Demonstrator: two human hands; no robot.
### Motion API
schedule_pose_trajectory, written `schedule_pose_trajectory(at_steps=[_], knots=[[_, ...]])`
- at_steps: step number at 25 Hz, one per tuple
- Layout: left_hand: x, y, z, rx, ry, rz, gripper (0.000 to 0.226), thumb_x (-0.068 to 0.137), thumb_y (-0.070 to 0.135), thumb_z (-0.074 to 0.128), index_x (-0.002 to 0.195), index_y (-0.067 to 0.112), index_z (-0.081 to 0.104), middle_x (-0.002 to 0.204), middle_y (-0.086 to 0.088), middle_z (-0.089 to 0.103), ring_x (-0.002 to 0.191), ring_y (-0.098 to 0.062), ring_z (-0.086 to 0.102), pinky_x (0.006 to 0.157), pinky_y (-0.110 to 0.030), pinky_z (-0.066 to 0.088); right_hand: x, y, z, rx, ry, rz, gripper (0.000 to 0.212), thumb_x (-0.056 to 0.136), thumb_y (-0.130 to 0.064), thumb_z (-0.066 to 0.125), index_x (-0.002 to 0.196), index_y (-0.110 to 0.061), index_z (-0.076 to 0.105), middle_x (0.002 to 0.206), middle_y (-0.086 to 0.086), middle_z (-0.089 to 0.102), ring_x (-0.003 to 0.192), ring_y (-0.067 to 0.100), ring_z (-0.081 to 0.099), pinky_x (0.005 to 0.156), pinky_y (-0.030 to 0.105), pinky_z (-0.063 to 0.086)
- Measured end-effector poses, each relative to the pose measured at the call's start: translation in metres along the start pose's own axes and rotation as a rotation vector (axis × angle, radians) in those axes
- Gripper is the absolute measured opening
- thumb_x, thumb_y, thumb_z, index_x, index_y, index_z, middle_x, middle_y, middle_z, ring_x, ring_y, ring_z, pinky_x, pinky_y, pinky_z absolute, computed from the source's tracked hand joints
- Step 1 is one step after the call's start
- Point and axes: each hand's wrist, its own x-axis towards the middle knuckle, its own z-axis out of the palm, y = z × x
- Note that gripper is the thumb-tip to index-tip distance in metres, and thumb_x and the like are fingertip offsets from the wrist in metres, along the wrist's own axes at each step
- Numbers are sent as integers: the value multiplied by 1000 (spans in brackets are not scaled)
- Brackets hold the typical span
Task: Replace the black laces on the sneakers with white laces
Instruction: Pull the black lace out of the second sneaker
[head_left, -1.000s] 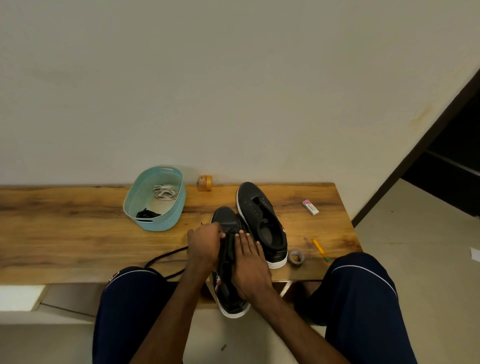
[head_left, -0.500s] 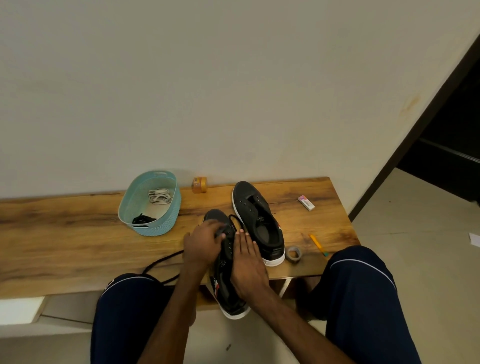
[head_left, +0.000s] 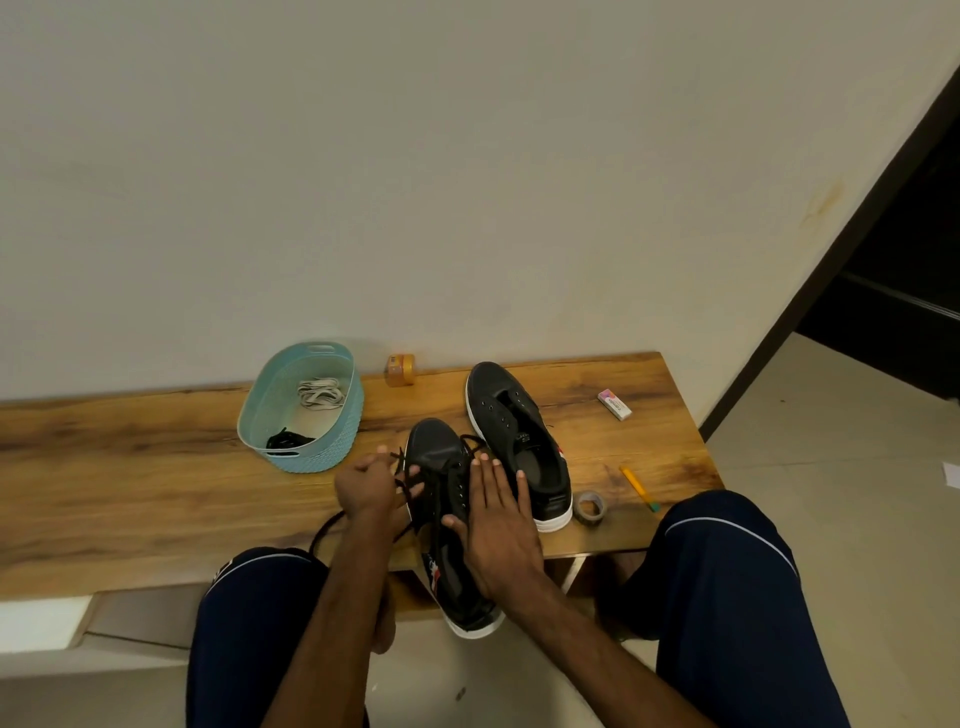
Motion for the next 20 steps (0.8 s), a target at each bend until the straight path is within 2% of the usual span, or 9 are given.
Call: schedule_pose_trajectory(at_steps=[1, 3, 6, 8, 11, 13, 15, 18, 20], knots=[[2, 3, -5, -46, 71, -32, 16, 100, 16, 55, 108, 3, 58, 100, -14, 66, 81, -28, 69, 68, -46, 60, 0, 0, -1, -11, -3, 8, 85, 96, -67, 5, 156, -9, -12, 163, 6, -14, 153, 22, -12, 121, 44, -17], [7, 6, -13, 342, 176, 206, 15, 99, 21, 56, 110, 13, 60, 107, -9, 65, 94, -28, 66, 79, -43, 55, -1, 2, -2, -30, -14, 11, 92, 89, -72, -4, 156, -9, -12, 166, 9, -9, 153, 22, -12, 120, 45, -18], [2, -4, -11, 1119, -171, 739, 22, 97, 27, 58, 117, 22, 65, 117, 1, 61, 106, -19, 59, 79, -32, 45, -2, 1, -2, -23, -5, 28, 90, 93, -71, 1, 157, -8, -9, 167, 10, -4, 154, 22, -10, 120, 44, -19], [-3, -9, -5, 1306, -353, 708, 24, 96, 27, 59, 119, 25, 66, 117, 1, 61, 104, -15, 59, 81, -33, 49, -2, 0, -2, -21, -1, 35, 88, 96, -69, 5, 157, -8, -8, 167, 10, -3, 154, 21, -9, 120, 43, -19], [-8, -8, -3, 1358, -303, 682, 16, 96, 24, 59, 109, 23, 68, 111, 0, 64, 97, -15, 61, 80, -35, 51, -2, 2, -1, -30, 3, 33, 87, 95, -69, 3, 158, -8, -6, 167, 10, -2, 154, 21, -8, 120, 43, -19], [-13, -4, -4, 1278, -155, 782, 9, 96, 27, 59, 97, 23, 67, 102, 3, 66, 86, -12, 57, 70, -33, 45, -3, 3, -1, -30, -1, 32, 88, 94, -68, -1, 158, -8, -5, 167, 10, 0, 154, 21, -7, 120, 42, -19], [-10, 13, -10, 952, 79, 840, 8, 96, 28, 60, 95, 21, 64, 99, 2, 65, 83, -12, 55, 68, -32, 39, -2, 3, -1, -21, 1, 38, 90, 92, -69, -5, 158, -8, -4, 167, 10, 0, 154, 21, -8, 119, 41, -20], [17, 62, -24, 80, 295, 502, 19, 96, 24, 61, 108, 9, 66, 108, -8, 67, 100, -29, 66, 78, -40, 55, 0, 5, 1, -33, -8, 45, 92, 90, -70, -7, 157, -7, -5, 167, 11, -2, 154, 22, -9, 119, 42, -19], [29, 89, -36, -182, 342, 341, 24, 96, 22, 61, 113, 4, 65, 113, -15, 68, 106, -35, 67, 87, -45, 57, -1, 5, 1, -45, -10, 50, 91, 91, -69, -7, 157, -6, -5, 167, 12, -2, 154, 23, -9, 119, 43, -19]])
